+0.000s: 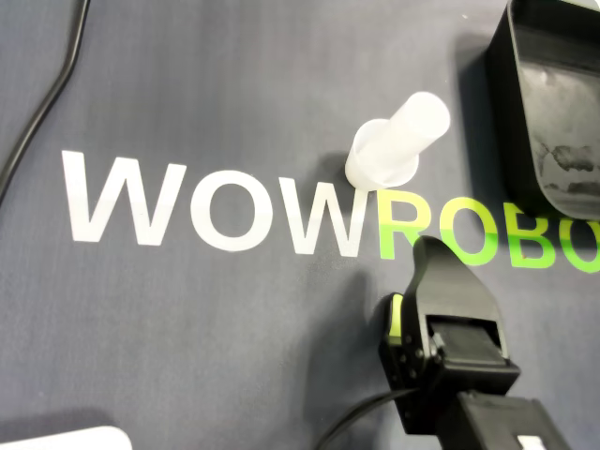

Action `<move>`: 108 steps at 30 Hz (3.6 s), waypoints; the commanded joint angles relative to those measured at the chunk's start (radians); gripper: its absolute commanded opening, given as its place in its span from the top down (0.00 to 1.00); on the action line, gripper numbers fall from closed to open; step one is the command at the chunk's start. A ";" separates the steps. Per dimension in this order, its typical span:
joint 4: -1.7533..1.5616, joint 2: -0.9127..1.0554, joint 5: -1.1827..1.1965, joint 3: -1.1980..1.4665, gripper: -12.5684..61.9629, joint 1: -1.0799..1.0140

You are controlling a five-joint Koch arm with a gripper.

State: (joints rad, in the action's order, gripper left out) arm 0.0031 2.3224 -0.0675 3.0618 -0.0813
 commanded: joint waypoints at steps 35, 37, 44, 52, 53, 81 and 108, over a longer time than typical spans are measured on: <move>-0.003 0.078 -0.005 0.041 0.37 0.008; -0.003 0.078 -0.005 0.041 0.38 0.018; -0.014 0.080 -0.005 0.041 0.38 0.017; -0.078 0.080 -0.044 0.023 0.38 0.015; -0.078 0.080 -0.049 0.012 0.38 0.014; -0.311 -0.100 -0.465 -0.354 0.39 -0.009; -1.175 -0.738 -1.443 -0.431 0.40 0.078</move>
State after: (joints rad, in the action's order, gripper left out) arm -1.0830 1.5815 -1.5018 2.6783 -0.0031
